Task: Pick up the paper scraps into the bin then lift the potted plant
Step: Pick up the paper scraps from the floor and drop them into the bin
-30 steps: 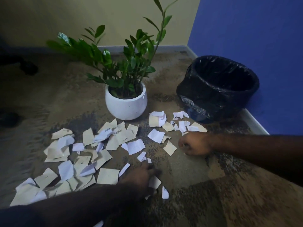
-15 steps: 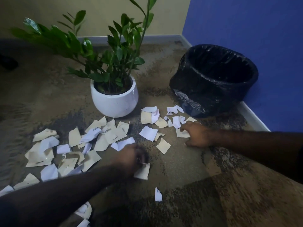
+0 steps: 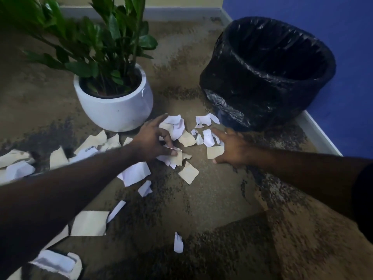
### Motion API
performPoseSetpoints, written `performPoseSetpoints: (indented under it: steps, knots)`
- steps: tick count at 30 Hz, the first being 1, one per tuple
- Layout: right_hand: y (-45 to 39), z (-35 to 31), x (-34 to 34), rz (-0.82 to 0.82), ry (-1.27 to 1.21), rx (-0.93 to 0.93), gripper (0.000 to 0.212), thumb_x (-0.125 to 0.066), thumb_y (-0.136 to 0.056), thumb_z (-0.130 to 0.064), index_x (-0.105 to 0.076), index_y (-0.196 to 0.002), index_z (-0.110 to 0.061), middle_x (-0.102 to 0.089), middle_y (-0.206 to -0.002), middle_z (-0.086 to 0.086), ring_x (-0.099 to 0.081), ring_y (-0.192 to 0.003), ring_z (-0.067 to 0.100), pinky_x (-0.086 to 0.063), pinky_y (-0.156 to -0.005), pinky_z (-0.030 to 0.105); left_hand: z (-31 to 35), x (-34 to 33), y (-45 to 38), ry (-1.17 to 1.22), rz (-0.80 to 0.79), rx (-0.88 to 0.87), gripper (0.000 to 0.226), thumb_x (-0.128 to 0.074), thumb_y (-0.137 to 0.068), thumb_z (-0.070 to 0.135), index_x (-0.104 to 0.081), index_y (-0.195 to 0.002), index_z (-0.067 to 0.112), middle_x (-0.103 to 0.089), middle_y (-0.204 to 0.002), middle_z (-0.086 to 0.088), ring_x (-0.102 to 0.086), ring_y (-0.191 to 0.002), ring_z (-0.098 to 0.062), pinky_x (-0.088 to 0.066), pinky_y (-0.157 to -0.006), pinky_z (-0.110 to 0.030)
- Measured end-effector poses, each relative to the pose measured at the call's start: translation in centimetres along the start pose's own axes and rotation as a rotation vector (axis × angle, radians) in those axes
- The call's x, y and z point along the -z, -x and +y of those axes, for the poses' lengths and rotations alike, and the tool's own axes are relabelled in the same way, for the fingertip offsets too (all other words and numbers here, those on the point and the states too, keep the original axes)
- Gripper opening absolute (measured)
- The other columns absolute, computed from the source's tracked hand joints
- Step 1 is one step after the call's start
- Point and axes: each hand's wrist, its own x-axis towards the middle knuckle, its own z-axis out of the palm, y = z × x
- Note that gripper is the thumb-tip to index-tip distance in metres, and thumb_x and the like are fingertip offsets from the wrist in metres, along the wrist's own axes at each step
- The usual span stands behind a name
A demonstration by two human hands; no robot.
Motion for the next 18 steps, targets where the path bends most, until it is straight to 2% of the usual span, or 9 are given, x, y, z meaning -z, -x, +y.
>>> performPoseSetpoints:
  steps: [3,6,8,10,12,13,15,18]
  knots:
    - [-0.9,-0.2,-0.1,-0.008,0.05,0.087,0.1,-0.081,-0.064,-0.048,-0.023,-0.146,-0.045,-0.03,-0.15,0.007,-0.026,-0.139,0.029,-0.021,-0.113,0.036,-0.4,-0.1,-1.0,-0.06,-0.192,0.059,0.019,-0.088,-0.062,0.038,-0.076,-0.07,0.026,-0.018,-0.162,0.004,-0.01,-0.15,-0.013,-0.019,-0.119,-0.048]
    - [-0.7,0.1,-0.4,-0.013,0.069,0.197,0.079,-0.076,-0.073,-0.043,-0.037,-0.141,-0.045,-0.04,-0.143,0.01,-0.028,-0.132,0.023,-0.017,-0.107,0.031,0.2,-0.9,-1.7,-0.115,-0.287,0.104,0.018,-0.088,-0.06,0.037,-0.074,-0.069,0.03,-0.019,-0.161,0.008,-0.014,-0.149,-0.013,-0.022,-0.117,-0.046]
    - [-0.4,0.3,-0.6,-0.013,0.108,0.218,0.07,-0.071,-0.078,-0.042,-0.039,-0.141,-0.044,-0.037,-0.146,0.013,-0.032,-0.131,0.031,-0.021,-0.111,0.036,0.7,-1.9,-2.1,-0.243,-0.318,0.136,0.017,-0.087,-0.061,0.039,-0.072,-0.065,0.033,-0.03,-0.157,0.013,-0.015,-0.149,-0.017,-0.021,-0.115,-0.051]
    - [-0.1,0.3,-0.7,-0.011,0.152,0.221,0.063,-0.067,-0.084,-0.037,-0.042,-0.141,-0.04,-0.036,-0.147,0.011,-0.035,-0.129,0.034,-0.027,-0.112,0.04,1.0,-2.9,-2.2,-0.31,-0.276,0.122,0.019,-0.086,-0.062,0.037,-0.068,-0.059,0.033,-0.051,-0.141,0.016,-0.02,-0.147,-0.014,-0.021,-0.115,-0.046]
    - [0.3,0.2,-0.9,0.007,0.153,0.236,0.056,-0.065,-0.086,-0.032,-0.047,-0.139,-0.035,-0.04,-0.144,0.008,-0.037,-0.126,0.031,-0.031,-0.11,0.04,1.2,-3.8,-2.1,-0.293,-0.187,0.064,0.018,-0.086,-0.063,0.031,-0.069,-0.059,0.028,-0.065,-0.123,0.014,-0.032,-0.138,-0.005,-0.016,-0.111,-0.031]
    - [0.4,0.2,-0.9,0.02,0.151,0.247,0.052,-0.065,-0.086,-0.029,-0.05,-0.136,-0.032,-0.043,-0.141,0.007,-0.038,-0.124,0.03,-0.031,-0.109,0.039,1.4,-4.2,-1.8,-0.274,-0.141,0.04,0.015,-0.086,-0.064,0.027,-0.071,-0.061,0.025,-0.067,-0.115,0.013,-0.037,-0.129,0.002,-0.014,-0.105,-0.023]
    - [0.7,0.0,-0.8,0.032,0.156,0.269,0.048,-0.064,-0.086,-0.026,-0.053,-0.133,-0.029,-0.046,-0.138,0.005,-0.04,-0.123,0.028,-0.032,-0.108,0.039,1.6,-4.5,-1.2,-0.25,-0.063,0.019,0.012,-0.086,-0.064,0.022,-0.074,-0.065,0.02,-0.067,-0.112,0.012,-0.046,-0.113,0.004,-0.018,-0.098,-0.023]
    - [1.0,-0.6,-0.5,0.01,0.111,0.295,0.05,-0.061,-0.085,-0.013,-0.054,-0.131,-0.03,-0.049,-0.138,0.002,-0.042,-0.124,0.027,-0.034,-0.108,0.038,1.9,-4.8,0.1,-0.269,-0.024,-0.028,0.013,-0.081,-0.069,0.02,-0.07,-0.063,0.02,-0.07,-0.102,0.009,-0.06,-0.105,-0.009,-0.028,-0.098,-0.031]
